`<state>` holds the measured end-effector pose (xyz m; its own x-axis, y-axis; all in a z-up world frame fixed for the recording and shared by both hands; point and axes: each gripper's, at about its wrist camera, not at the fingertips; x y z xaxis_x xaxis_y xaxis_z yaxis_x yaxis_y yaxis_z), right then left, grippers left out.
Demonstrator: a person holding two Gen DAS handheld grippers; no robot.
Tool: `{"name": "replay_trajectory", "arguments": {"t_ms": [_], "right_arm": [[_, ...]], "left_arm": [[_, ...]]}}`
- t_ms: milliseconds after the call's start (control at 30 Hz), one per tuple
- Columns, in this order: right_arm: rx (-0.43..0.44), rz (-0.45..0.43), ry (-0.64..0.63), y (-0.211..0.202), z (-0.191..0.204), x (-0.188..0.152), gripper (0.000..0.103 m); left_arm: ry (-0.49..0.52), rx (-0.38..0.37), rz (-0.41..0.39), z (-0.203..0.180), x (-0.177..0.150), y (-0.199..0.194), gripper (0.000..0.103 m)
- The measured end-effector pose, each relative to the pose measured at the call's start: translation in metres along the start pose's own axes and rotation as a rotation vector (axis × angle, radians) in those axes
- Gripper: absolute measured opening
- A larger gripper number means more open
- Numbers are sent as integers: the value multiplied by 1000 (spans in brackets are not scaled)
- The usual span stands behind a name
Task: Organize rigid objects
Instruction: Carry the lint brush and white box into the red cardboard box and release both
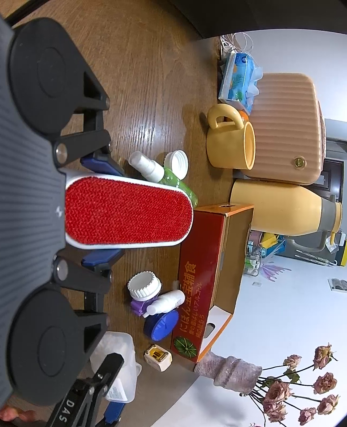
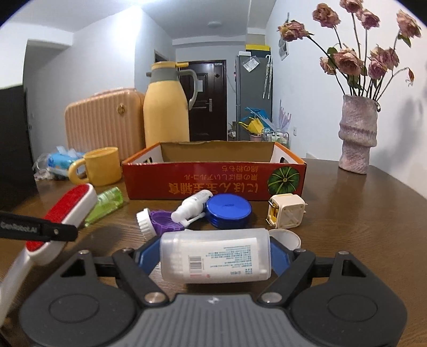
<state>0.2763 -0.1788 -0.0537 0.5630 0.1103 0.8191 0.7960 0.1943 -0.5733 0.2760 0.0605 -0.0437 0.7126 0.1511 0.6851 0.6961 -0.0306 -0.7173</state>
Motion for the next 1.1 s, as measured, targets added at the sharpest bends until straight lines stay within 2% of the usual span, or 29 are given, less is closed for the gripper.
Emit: {"name": "replay_trajectory", "arguments": {"t_ms": [233,500,833,1100], "right_arm": [[54,-41,35,-14,-11,3,81],[78,-109,17,-25,-18,26,81],[82,-162,1,-19,-32,62,81],[79,-200,-6,-5,-42,91,81]], "left_arm": [[14,-5,-17,-14,8,-12,57],[41,-3,-60,-39,32,-23,57],[25,-7,-126,-64,69,-27,57],[-17,-8,-151,-74,99,-14,57]]}}
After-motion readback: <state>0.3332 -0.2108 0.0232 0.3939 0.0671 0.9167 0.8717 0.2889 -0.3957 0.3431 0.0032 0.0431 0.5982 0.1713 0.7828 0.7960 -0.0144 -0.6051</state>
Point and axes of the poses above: each gripper's, at about its wrist camera, not at the fingertips, and y roughly the way its jaws point, z to its left, x to its top, and after that the axes turned 9 degrees about z, right-handed
